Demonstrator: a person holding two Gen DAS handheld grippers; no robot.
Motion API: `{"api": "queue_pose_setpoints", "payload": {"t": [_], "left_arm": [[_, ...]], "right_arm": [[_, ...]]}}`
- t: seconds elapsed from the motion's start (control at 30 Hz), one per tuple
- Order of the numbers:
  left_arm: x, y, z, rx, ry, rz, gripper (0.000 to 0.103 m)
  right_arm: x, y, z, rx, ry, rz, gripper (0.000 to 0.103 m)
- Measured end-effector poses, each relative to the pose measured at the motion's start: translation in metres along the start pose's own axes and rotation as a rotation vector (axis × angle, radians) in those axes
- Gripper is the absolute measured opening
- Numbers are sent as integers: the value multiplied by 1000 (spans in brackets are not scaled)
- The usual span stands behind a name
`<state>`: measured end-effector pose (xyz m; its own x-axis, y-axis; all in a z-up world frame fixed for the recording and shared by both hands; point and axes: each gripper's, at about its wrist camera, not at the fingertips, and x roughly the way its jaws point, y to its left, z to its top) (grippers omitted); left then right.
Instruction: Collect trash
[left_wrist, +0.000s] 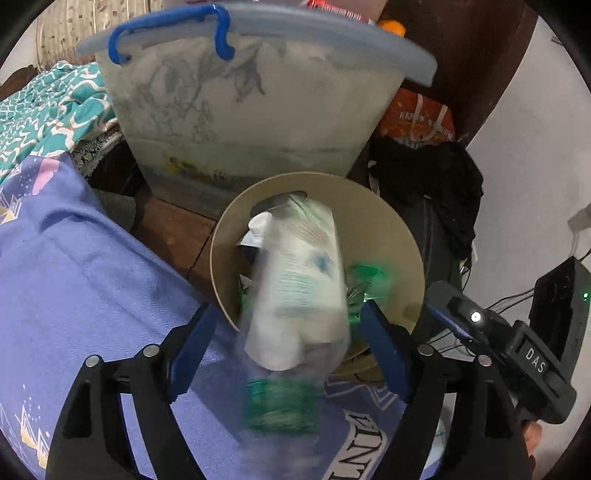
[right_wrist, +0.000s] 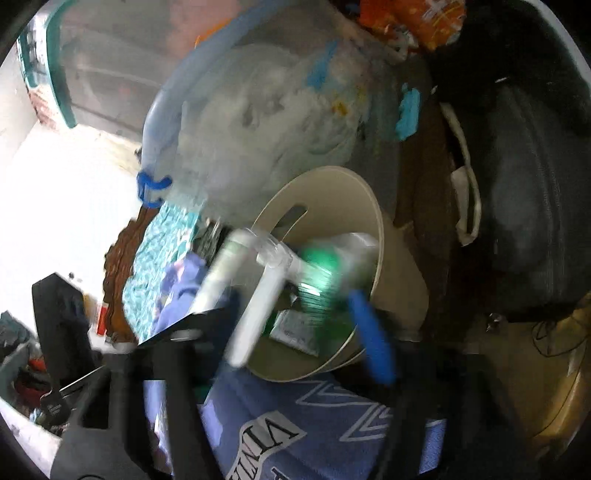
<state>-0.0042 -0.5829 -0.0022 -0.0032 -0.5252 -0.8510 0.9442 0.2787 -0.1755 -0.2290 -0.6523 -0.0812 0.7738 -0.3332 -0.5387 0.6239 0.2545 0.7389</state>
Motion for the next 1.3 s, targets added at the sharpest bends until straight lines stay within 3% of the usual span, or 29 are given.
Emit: {"api": "queue_pose_setpoints", "payload": {"t": [0.2,0.27,0.4,0.57,0.73,0.93,1.13,1.3], "left_arm": [[-39,9,-30,-8,-47,-22,77],[-59,18,-54,-28,-66,-37,77],[-93,37,-109,-52,-79,5,77],[-151,82,-198,-144,-105,31,77],[-209,138,-295,-320,-133,57,77],[-267,202,-394,-604,-198,83,77],[-301,235,-439,-748,-282,151,77],[-308,248,-454,-794,-275,251,77]], "right_arm": [[-15,11,-13,-20,-23,15,69],[-20,20,-23,-38,-18,28,69],[-23,41,-49,-90,6,51,69],[-11,85,-94,-197,104,96,69],[12,143,-157,-360,243,163,67],[50,223,-265,-630,481,221,52],[65,277,-356,-851,592,224,50],[64,292,-397,-961,583,193,50]]}}
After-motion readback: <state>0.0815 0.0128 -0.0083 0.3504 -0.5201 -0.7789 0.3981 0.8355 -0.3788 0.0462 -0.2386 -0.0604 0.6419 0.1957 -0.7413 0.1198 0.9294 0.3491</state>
